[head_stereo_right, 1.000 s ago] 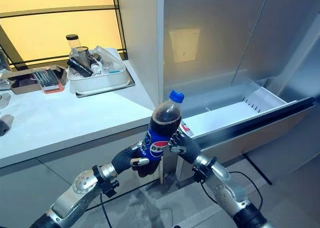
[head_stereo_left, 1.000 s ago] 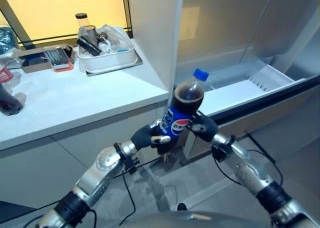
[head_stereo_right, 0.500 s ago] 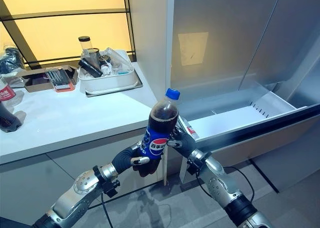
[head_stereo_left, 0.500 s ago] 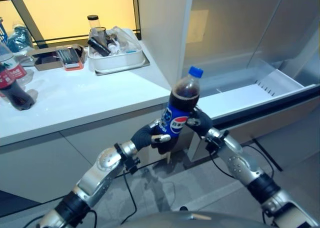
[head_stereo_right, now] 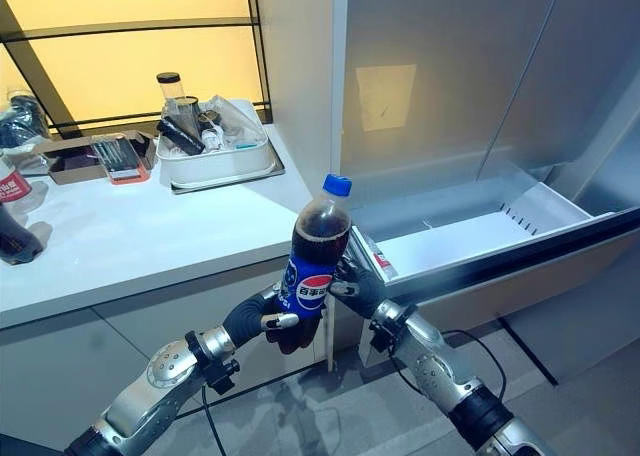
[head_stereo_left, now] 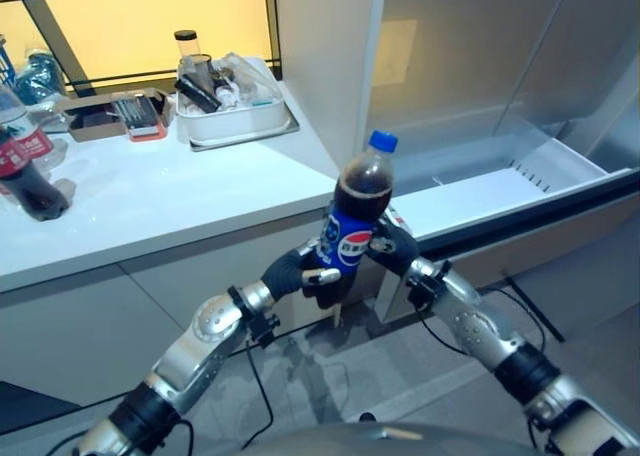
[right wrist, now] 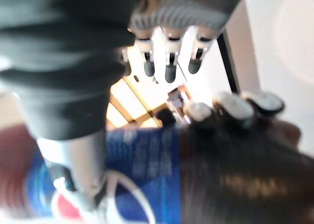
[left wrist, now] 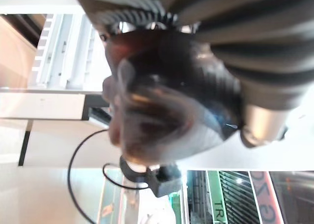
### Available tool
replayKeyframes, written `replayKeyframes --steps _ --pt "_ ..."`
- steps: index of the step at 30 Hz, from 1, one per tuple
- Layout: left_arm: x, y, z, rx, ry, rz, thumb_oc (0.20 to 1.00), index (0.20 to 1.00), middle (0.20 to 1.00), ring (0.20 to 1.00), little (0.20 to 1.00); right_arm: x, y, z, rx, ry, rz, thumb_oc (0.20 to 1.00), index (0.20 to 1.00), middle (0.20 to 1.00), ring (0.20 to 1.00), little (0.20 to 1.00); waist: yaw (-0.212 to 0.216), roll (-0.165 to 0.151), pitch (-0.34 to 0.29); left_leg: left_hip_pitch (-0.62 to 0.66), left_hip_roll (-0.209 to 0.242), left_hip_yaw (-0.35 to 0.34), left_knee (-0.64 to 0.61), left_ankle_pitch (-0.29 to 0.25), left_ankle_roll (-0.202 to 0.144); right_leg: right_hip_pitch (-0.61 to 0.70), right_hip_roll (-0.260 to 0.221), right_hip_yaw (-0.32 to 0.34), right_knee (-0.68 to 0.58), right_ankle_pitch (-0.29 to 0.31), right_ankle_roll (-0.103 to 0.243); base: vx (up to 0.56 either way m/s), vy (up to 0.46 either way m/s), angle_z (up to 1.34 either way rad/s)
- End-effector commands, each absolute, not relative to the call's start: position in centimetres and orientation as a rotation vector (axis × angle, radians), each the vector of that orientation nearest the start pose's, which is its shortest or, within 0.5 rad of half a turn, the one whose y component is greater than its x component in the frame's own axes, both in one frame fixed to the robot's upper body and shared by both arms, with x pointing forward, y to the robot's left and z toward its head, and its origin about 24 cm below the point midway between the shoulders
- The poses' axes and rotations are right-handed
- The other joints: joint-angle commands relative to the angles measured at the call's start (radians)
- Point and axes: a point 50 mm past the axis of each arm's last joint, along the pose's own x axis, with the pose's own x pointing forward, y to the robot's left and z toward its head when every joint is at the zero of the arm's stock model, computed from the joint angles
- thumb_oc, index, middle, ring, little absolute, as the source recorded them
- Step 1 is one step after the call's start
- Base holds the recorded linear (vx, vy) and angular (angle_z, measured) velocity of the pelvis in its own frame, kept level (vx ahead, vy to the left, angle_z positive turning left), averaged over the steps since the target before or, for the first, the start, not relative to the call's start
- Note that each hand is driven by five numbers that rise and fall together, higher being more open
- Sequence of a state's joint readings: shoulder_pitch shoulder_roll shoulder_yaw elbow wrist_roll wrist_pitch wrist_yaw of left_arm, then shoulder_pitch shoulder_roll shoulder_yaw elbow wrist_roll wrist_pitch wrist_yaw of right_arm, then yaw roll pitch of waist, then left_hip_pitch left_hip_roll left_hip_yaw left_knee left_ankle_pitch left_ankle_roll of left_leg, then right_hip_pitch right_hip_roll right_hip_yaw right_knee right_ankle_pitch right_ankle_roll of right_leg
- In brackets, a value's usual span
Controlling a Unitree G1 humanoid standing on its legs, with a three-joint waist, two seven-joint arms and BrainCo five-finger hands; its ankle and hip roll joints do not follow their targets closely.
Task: Take the drinks into the refrigerator
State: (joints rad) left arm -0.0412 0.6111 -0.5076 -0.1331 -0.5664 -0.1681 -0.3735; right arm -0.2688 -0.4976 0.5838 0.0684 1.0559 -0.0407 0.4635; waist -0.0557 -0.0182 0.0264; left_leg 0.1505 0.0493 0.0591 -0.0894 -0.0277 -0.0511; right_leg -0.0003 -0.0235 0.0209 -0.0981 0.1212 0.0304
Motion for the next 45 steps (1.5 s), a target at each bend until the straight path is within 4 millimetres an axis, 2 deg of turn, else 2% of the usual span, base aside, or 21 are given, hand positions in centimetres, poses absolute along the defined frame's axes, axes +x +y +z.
replayKeyframes --steps 1,6,16,21,29,45 --pt "23.5 10.2 11.1 -0.001 -0.307 -0.987 0.200 0.200 0.200 0.200 0.200 25.8 -5.9 11.3 0.583 -0.075 1.179 1.000 1.000 1.000 1.000 1.000 0.005 -0.036 0.007 0.013 -0.038 -0.066 0.002 -0.034 0.041 0.117 -0.021 -0.039 0.016 -0.109 0.049 0.00 0.000 0.00" --pt "23.5 10.4 11.3 0.012 -0.315 -0.989 0.200 0.200 0.200 0.200 0.200 25.2 -6.4 12.3 0.562 -0.102 1.236 1.000 1.000 1.000 1.000 1.000 0.003 -0.036 0.008 0.011 -0.038 -0.065 0.002 -0.034 0.040 0.115 -0.022 -0.039 0.016 -0.109 0.049 0.00 0.000 0.00" --pt "23.4 10.8 11.2 0.025 -0.317 -0.979 0.200 0.200 0.200 0.200 0.200 24.7 -8.2 13.6 0.529 -0.165 1.233 1.000 1.000 1.000 1.000 1.000 -0.003 -0.038 0.007 0.010 -0.037 -0.064 0.002 -0.031 0.040 0.112 -0.021 -0.039 0.017 -0.107 0.051 0.00 0.000 0.00" --pt "23.5 10.8 11.1 0.025 -0.311 -0.973 0.200 0.200 0.200 0.200 0.200 24.9 -8.4 14.0 0.554 -0.197 1.202 1.000 1.000 1.000 1.000 1.000 -0.004 -0.039 0.007 0.010 -0.037 -0.063 0.002 -0.031 0.039 0.112 -0.021 -0.037 0.017 -0.105 0.051 0.00 0.000 0.00" --pt "23.5 10.5 11.0 0.009 -0.305 -0.975 0.200 0.200 0.200 0.200 0.200 25.3 -6.9 15.6 0.593 -0.274 1.229 1.000 1.000 1.000 1.000 1.000 0.000 -0.033 0.006 0.010 -0.037 -0.062 0.002 -0.031 0.040 0.113 -0.020 -0.033 0.015 -0.105 0.050 0.00 0.000 0.00" --pt "23.4 10.9 10.5 0.006 -0.273 -0.963 0.200 0.200 0.200 0.200 0.200 26.3 -7.7 18.2 0.554 -0.396 1.191 1.000 1.000 1.000 1.000 1.000 0.006 -0.035 0.000 0.011 -0.036 -0.062 0.002 -0.031 0.040 0.115 -0.020 -0.038 0.013 -0.103 0.050 0.00 0.000 0.00"
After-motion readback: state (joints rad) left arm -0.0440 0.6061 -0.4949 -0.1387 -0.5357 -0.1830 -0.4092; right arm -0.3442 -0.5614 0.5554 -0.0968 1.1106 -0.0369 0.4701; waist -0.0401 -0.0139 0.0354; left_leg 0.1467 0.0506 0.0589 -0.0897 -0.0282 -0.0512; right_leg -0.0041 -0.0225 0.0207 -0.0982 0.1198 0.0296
